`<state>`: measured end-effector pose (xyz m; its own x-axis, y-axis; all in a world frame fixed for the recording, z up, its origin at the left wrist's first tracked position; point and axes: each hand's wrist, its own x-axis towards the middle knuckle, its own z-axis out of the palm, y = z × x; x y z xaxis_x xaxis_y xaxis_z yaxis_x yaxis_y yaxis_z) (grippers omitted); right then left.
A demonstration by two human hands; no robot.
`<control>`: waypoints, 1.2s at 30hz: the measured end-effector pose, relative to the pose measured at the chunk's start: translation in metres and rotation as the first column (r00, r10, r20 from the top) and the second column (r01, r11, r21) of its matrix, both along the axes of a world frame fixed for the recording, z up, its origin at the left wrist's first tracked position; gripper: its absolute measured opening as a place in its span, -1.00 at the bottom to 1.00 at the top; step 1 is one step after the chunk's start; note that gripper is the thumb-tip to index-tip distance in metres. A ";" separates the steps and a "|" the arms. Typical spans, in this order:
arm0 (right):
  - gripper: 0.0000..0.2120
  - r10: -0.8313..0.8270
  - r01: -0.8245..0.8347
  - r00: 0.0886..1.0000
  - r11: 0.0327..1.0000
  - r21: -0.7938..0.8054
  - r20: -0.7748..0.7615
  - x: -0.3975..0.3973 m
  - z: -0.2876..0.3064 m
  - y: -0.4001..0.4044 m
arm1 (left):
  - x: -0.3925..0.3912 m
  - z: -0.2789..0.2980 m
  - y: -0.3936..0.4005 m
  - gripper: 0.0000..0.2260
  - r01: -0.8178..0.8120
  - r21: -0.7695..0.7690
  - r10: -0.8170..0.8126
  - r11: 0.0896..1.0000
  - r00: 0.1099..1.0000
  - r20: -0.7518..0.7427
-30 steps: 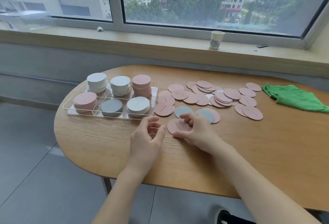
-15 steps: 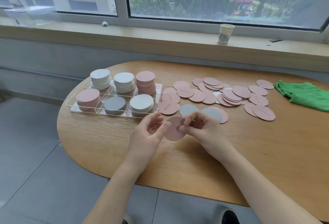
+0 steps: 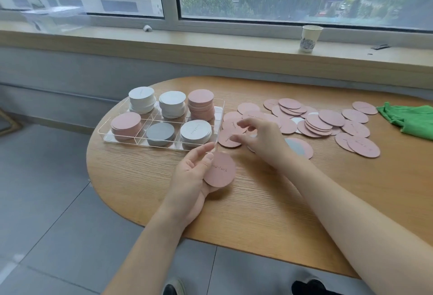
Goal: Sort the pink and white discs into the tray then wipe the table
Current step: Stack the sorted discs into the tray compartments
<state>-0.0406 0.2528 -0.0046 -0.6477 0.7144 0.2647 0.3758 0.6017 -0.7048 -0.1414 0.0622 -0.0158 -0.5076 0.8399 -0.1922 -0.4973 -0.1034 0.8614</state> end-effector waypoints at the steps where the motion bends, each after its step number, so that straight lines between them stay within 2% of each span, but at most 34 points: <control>1: -0.48 0.012 -0.014 0.997 1.000 0.020 0.075 -0.006 -0.002 0.005 | 0.001 0.001 -0.001 -0.69 0.005 0.007 -0.005 1.000 0.999 0.041; 4: -0.27 0.029 -0.039 0.972 0.999 0.035 0.234 -0.020 -0.007 0.012 | 0.006 0.000 -0.004 -0.51 0.114 -0.006 -0.114 0.993 0.993 0.040; 6: -0.24 0.035 -0.036 0.972 0.999 -0.002 0.234 -0.024 -0.008 0.013 | 0.008 -0.001 -0.004 -0.52 0.166 -0.016 -0.166 0.986 0.986 -0.013; 8: -0.27 0.022 -0.014 0.979 0.999 -0.039 0.203 -0.025 -0.007 0.013 | 0.009 -0.002 -0.005 -0.56 0.150 -0.018 -0.151 0.988 0.988 -0.034; 10: -0.42 -0.018 0.026 0.993 0.998 -0.065 0.120 -0.021 -0.005 0.010 | 0.011 -0.001 -0.004 -0.58 0.095 -0.033 -0.097 0.995 0.993 -0.061; 13: -0.76 -0.072 0.065 0.995 0.992 -0.109 -0.063 -0.006 -0.002 0.005 | 0.017 -0.005 -0.005 -0.61 -0.026 -0.062 0.016 0.998 0.987 -0.158; 15: -0.90 -0.097 0.048 0.974 0.972 -0.231 -0.205 0.010 0.002 0.003 | 0.020 -0.006 -0.006 -0.64 -0.118 -0.065 0.101 0.991 0.971 -0.217; 17: -0.87 -0.100 -0.093 0.917 0.888 -0.450 -0.387 0.029 0.009 -0.002 | 0.022 -0.005 -0.007 -0.68 -0.222 -0.048 0.207 0.974 0.953 -0.222; 19: -0.76 -0.046 -0.286 0.869 0.766 -0.576 -0.493 0.045 0.013 -0.012 | 0.023 -0.004 -0.006 -0.72 -0.307 -0.022 0.298 0.951 0.936 -0.188; 21: -0.78 0.055 -0.344 0.888 0.739 -0.579 -0.457 0.050 0.011 -0.025 | 0.022 -0.004 -0.003 -0.75 -0.358 0.007 0.354 0.934 0.921 -0.161; 23: -0.86 0.117 -0.322 0.915 0.789 -0.524 -0.386 0.045 0.008 -0.038 | 0.021 -0.004 0.000 -0.76 -0.383 0.034 0.384 0.923 0.912 -0.141; 26: -0.86 0.134 -0.278 0.935 0.852 -0.444 -0.328 0.036 0.005 -0.049 | 0.020 -0.005 0.001 -0.77 -0.382 0.049 0.385 0.923 0.916 -0.115; 31: -0.88 0.129 -0.241 0.959 0.841 -0.485 -0.253 0.027 -0.001 -0.059 | 0.020 -0.005 0.002 -0.79 -0.300 0.061 0.305 0.952 0.946 -0.105; 36: -0.85 0.101 -0.231 0.955 0.845 -0.483 -0.278 0.025 -0.003 -0.060 | 0.022 -0.001 -0.002 -0.75 -0.173 0.080 0.175 0.982 0.984 -0.026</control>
<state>-0.0155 0.1924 -0.0074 -0.7341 0.6769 0.0547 0.0890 0.1757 -0.9804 -0.1196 0.0604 -0.0167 -0.6523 0.7499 -0.1108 -0.4373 -0.2529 0.8630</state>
